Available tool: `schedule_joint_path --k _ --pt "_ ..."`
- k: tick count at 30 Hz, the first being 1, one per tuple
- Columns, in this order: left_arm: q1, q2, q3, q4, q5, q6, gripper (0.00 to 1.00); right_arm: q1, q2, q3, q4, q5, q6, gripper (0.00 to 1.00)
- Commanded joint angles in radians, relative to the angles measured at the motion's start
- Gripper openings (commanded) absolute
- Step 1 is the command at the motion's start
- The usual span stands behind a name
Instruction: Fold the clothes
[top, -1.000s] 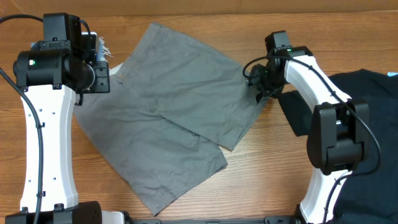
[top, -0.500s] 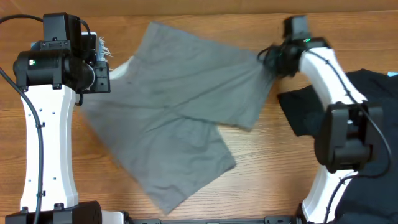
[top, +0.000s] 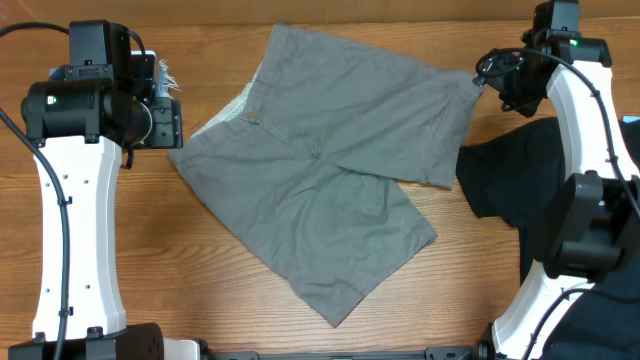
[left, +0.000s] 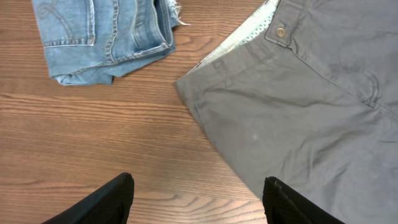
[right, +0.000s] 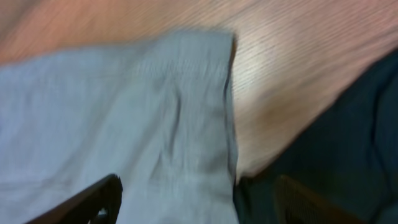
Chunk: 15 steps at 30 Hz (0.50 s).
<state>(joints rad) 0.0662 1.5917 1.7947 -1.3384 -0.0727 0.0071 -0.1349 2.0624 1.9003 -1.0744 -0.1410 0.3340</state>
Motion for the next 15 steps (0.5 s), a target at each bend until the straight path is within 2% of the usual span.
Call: schedule_joint_path --k 1,5,9,13,15 --pt "0.027 0.012 0.007 0.004 -0.034 0.003 0.69 0.027 -0.155 0.034 -0.113 -0.066 -0.042 0.81" --pt "0.06 0.044 0.007 0.001 -0.024 -0.038 0.72 0.064 -0.211 0.034 -0.277 -0.104 -0.042 0.81" --pt "0.067 0.113 0.007 0.013 0.023 -0.037 0.71 0.132 -0.214 -0.011 -0.446 -0.062 -0.042 0.81" --pt "0.067 0.181 0.007 0.018 0.026 -0.037 0.74 0.197 -0.214 -0.151 -0.445 -0.062 -0.039 0.8" --pt "0.067 0.22 0.007 0.019 0.026 -0.037 0.76 0.221 -0.214 -0.233 -0.426 -0.062 -0.033 0.75"
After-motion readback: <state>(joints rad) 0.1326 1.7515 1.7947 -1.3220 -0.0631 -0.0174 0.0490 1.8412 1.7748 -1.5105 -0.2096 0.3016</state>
